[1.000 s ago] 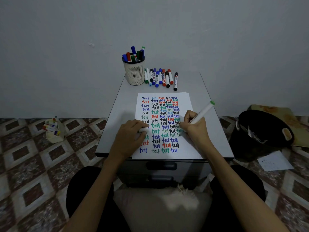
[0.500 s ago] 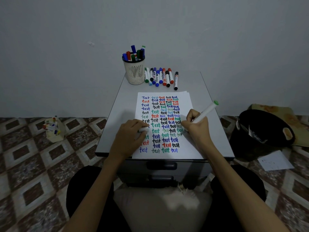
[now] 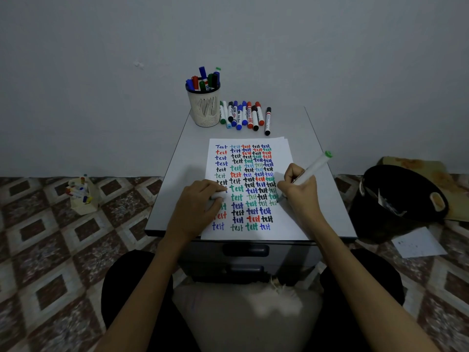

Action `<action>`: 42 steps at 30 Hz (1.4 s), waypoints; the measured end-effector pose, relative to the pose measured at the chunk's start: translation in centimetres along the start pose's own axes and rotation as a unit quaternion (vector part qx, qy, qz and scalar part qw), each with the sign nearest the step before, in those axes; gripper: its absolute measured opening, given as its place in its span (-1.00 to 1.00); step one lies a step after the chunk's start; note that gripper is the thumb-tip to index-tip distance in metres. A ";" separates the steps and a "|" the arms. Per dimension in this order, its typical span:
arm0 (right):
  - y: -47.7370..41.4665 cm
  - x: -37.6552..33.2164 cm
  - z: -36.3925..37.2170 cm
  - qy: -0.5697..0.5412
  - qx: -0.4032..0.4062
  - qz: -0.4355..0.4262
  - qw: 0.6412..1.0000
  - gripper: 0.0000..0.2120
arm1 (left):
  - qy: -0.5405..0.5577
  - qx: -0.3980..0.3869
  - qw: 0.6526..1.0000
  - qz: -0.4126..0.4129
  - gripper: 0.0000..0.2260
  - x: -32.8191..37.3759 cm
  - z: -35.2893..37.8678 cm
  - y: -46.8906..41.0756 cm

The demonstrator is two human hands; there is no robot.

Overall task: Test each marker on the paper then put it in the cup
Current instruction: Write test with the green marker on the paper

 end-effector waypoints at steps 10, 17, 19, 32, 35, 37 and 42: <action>-0.5 -0.1 -1.5 -0.157 0.057 0.050 0.985 -0.73 | 0.010 0.006 1.000 -0.016 -0.71 0.0 -0.3 0.0; 1.2 -1.4 1.5 -0.250 -0.077 0.095 0.960 -0.85 | 0.206 0.025 0.971 -0.120 -0.83 -0.9 -1.7 0.0; 2.0 -2.0 2.6 -0.253 -0.121 0.113 0.953 -0.84 | 0.246 0.031 0.954 -0.167 -0.82 -1.7 -1.9 0.1; 3.2 -2.1 3.4 -0.187 -0.128 0.106 0.968 -0.90 | 0.385 0.008 0.899 -0.210 -0.83 -1.6 -1.7 0.4; 3.7 -1.9 4.4 -0.178 -0.149 0.117 0.966 -0.91 | 0.397 0.007 0.892 -0.215 -0.81 -1.6 -1.7 0.4; 3.9 -2.0 5.0 -0.179 -0.166 0.122 0.962 -0.92 | 0.401 0.016 0.890 -0.215 -0.79 -1.7 -2.0 0.3; 3.7 -2.2 5.0 -0.176 -0.170 0.127 0.961 -0.94 | 0.412 0.009 0.880 -0.237 -0.78 -1.9 -2.0 0.2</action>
Point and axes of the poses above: each hand's wrist, its own y-axis away from the middle knuckle, its own z-axis out of the palm, x = y × z, the point moved 9 cm from there along -y, towards the middle knuckle, and after that the axes turned 10 degrees about x, right-handed, at the moved point
